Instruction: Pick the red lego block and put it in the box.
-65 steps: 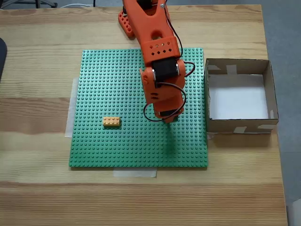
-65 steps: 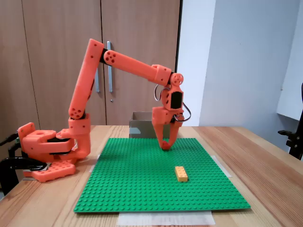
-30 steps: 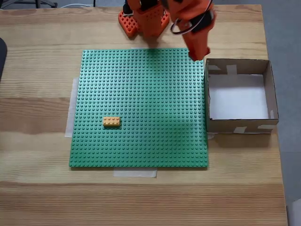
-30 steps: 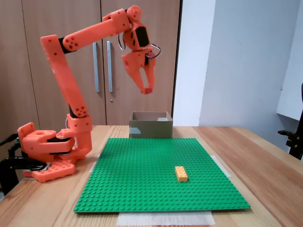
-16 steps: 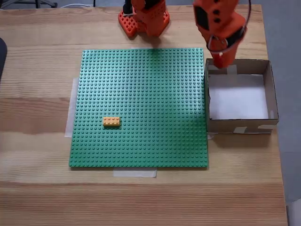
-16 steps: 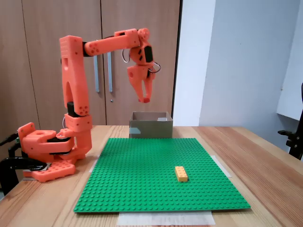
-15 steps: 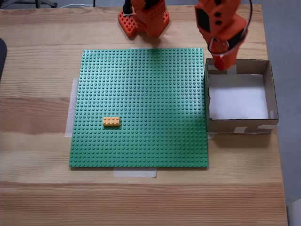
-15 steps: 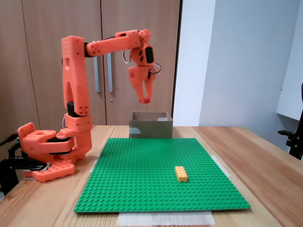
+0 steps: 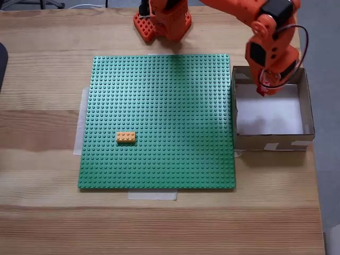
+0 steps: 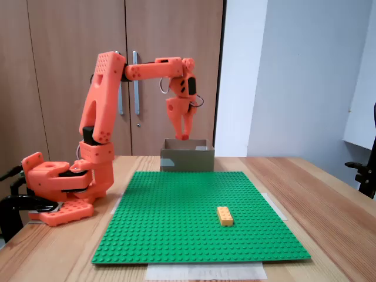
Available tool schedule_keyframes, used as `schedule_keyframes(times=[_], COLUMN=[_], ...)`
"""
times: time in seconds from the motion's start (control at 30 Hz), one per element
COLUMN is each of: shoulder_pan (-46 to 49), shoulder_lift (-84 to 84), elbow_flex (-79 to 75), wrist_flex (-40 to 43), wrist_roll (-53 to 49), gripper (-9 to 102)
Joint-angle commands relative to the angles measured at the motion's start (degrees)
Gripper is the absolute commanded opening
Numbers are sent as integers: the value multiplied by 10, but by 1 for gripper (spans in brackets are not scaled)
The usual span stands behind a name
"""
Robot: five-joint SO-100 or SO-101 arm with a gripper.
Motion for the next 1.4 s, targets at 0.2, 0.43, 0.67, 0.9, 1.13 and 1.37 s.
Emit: schedule_keyframes(times=[0.2, 0.43, 0.67, 0.9, 1.13, 1.37], shoulder_pan=[14, 15, 15, 17, 8, -7], shoulder_lift=[-61, -117, -150, -156, -163, -165], elbow_flex=[-34, -38, -62, -69, -66, -70], wrist_flex=[-36, -63, -78, -111, -123, -99], wrist_roll=[-10, -11, -12, -11, -11, -4], gripper=[-1, -1, -1, -1, -1, 8])
